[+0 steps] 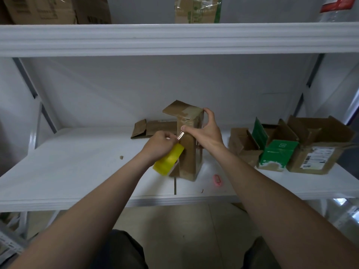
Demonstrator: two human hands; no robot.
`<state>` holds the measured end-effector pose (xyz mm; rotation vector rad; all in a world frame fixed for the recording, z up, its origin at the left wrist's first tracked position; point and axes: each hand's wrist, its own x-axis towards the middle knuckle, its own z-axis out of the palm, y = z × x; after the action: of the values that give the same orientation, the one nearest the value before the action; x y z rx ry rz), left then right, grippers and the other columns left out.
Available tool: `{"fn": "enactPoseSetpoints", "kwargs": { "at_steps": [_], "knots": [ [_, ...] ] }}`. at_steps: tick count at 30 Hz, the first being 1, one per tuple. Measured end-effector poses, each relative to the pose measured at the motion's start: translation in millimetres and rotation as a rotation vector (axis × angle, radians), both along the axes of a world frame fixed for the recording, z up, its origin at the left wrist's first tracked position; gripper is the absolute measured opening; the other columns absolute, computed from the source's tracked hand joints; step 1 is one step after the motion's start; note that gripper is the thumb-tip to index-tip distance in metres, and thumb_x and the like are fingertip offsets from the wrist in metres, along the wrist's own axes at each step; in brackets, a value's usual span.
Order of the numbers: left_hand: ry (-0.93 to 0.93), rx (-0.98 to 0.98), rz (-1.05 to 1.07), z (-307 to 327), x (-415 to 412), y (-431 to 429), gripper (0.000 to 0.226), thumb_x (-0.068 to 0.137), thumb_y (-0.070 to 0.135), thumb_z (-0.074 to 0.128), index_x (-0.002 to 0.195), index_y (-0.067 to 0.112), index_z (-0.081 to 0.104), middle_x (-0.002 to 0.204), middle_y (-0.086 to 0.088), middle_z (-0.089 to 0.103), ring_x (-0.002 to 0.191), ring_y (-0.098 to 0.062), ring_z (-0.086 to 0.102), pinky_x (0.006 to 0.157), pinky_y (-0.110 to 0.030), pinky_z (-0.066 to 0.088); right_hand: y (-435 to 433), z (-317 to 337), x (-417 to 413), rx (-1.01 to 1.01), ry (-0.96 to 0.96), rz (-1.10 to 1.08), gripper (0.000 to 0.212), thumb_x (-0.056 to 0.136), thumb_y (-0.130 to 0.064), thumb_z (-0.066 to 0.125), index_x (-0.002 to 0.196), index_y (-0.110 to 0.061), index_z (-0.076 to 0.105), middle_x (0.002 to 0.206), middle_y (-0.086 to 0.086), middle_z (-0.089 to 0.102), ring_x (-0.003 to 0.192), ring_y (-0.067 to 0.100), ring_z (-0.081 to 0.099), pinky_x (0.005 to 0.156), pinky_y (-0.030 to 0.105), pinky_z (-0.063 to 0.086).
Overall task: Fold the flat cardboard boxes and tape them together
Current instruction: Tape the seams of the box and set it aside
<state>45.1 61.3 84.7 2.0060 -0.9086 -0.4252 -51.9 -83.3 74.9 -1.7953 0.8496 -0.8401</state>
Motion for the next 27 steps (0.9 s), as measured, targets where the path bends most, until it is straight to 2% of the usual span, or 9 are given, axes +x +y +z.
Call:
{"fn": "enactPoseSetpoints", "kwargs": {
  "at_steps": [3,5,7,12,16,19,21,24,27],
  "knots": [
    [-0.121,0.066,0.008,-6.8,0.1,1.6,0.023,0.099,0.037,0.054,0.095,0.032,0.076,0.103,0.012,0.064,0.097,-0.016,0.058,0.080,-0.032,0.046,3.5,-4.4,-5.2,0.012,0.051,0.008,0.101,0.048,-0.068,0.086,0.132,-0.057,0.032,0.115,0.001,0.068,0.099,0.032,0.069,0.072,0.044,0.064],
    [-0.270,0.162,0.037,-15.0,4.9,6.3,0.025,0.097,0.037,0.052,0.090,0.037,0.076,0.108,0.010,0.068,0.099,-0.019,0.062,0.079,-0.032,0.048,-2.1,0.8,-13.3,0.165,-0.038,-0.037,0.092,0.061,-0.056,0.087,0.137,-0.048,0.036,0.120,0.002,0.064,0.092,0.028,0.069,0.055,0.038,0.062],
    [-0.333,0.251,0.081,-29.3,14.6,21.0,0.027,0.097,0.035,0.052,0.088,0.037,0.077,0.115,0.008,0.071,0.103,-0.021,0.064,0.078,-0.031,0.045,-19.0,6.3,-26.9,0.248,-0.124,-0.067,0.084,0.076,-0.046,0.084,0.144,-0.039,0.035,0.127,0.004,0.060,0.086,0.024,0.068,0.047,0.033,0.059],
    [-0.251,0.210,0.180,-50.5,34.7,38.7,0.026,0.100,0.030,0.051,0.090,0.035,0.075,0.123,0.002,0.069,0.110,-0.023,0.062,0.078,-0.030,0.044,-27.6,3.3,-33.5,0.234,-0.094,0.005,0.094,0.071,-0.045,0.088,0.145,-0.048,0.030,0.131,0.004,0.060,0.101,0.026,0.067,0.062,0.050,0.063],
    [-0.077,0.073,0.221,-39.4,25.1,16.9,0.027,0.103,0.031,0.050,0.103,0.031,0.076,0.112,0.011,0.060,0.100,-0.014,0.050,0.070,-0.027,0.028,-12.9,-2.2,-18.2,0.141,-0.036,0.071,0.101,0.071,-0.050,0.087,0.149,-0.049,0.024,0.126,-0.002,0.062,0.103,0.019,0.065,0.068,0.047,0.064],
    [0.077,-0.076,0.224,-38.9,33.0,8.9,0.027,0.100,0.028,0.053,0.089,0.031,0.077,0.118,0.006,0.065,0.106,-0.021,0.057,0.090,-0.036,0.049,-13.0,-4.5,-14.6,0.077,-0.053,0.094,0.105,0.068,-0.050,0.089,0.150,-0.048,0.024,0.132,-0.007,0.058,0.113,0.018,0.063,0.085,0.048,0.061],
    [0.169,-0.141,0.244,-36.2,33.7,7.8,0.024,0.099,0.028,0.057,0.084,0.030,0.076,0.109,0.007,0.065,0.106,-0.026,0.058,0.098,-0.043,0.052,-14.2,-4.0,-14.9,0.034,-0.053,0.137,0.111,0.067,-0.046,0.092,0.153,-0.047,0.022,0.137,-0.011,0.050,0.123,0.014,0.055,0.097,0.043,0.056],
    [0.251,-0.212,0.255,-33.8,35.5,5.2,0.015,0.099,0.029,0.062,0.089,0.028,0.074,0.097,0.013,0.058,0.102,-0.025,0.056,0.096,-0.043,0.049,-13.4,3.3,-15.5,-0.103,0.007,0.200,0.116,0.066,-0.042,0.093,0.155,-0.044,0.018,0.154,-0.009,0.039,0.130,0.006,0.040,0.102,0.031,0.043],
    [0.285,-0.237,0.266,-36.1,40.1,5.3,0.014,0.100,0.029,0.061,0.096,0.027,0.074,0.102,0.009,0.062,0.103,-0.025,0.058,0.095,-0.043,0.050,-10.1,9.4,-10.9,-0.268,0.111,0.222,0.128,0.053,-0.052,0.093,0.151,-0.051,0.011,0.158,-0.005,0.035,0.142,0.019,0.038,0.111,0.045,0.042]
  ]
}}
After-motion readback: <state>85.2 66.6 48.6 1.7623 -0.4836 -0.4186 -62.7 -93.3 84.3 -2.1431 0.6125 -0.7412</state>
